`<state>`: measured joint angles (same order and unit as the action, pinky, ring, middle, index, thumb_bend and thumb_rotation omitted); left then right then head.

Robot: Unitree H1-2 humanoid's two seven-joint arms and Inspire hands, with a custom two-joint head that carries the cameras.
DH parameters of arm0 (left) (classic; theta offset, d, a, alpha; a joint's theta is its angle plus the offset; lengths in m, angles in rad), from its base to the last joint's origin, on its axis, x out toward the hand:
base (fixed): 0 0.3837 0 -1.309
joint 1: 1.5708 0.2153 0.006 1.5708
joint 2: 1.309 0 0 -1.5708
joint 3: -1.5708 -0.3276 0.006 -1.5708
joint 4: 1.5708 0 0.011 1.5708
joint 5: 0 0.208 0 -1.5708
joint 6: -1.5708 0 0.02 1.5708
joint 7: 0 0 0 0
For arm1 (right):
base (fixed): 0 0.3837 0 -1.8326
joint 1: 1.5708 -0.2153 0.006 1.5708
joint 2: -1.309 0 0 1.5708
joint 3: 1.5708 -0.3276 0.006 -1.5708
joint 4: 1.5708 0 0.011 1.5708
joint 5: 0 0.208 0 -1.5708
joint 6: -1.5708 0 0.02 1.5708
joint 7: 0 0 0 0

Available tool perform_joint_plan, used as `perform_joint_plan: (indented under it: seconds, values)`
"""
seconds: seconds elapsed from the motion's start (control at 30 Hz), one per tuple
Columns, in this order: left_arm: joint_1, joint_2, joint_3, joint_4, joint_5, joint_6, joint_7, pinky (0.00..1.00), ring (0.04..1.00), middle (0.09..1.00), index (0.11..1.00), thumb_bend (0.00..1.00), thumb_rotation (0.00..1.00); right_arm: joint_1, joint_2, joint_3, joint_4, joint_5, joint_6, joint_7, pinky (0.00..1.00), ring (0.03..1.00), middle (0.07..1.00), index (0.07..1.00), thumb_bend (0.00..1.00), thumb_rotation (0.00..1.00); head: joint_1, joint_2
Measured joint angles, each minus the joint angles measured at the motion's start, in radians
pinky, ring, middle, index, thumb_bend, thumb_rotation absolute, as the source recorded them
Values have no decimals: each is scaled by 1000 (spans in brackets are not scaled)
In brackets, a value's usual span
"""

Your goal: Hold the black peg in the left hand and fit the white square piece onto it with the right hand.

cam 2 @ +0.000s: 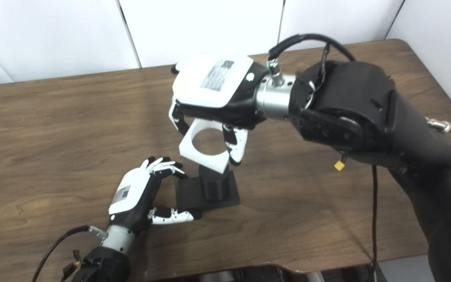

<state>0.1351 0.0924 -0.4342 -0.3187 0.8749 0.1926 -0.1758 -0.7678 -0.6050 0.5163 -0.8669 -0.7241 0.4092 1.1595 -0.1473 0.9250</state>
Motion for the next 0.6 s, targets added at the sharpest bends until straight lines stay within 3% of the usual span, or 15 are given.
perform_joint_plan:
  seconds: [0.27,0.6]
  values:
    - [-1,0,-3,-3,1,9,-1,1000,902,814,489,507,54,70,21,18,65,-18,0,0,999,823,749,483,523,135,3,3]
    - [-2,0,-7,-5,3,11,-1,1000,903,811,489,507,54,133,62,20,72,-50,0,-1,1000,841,756,483,523,133,3,3]
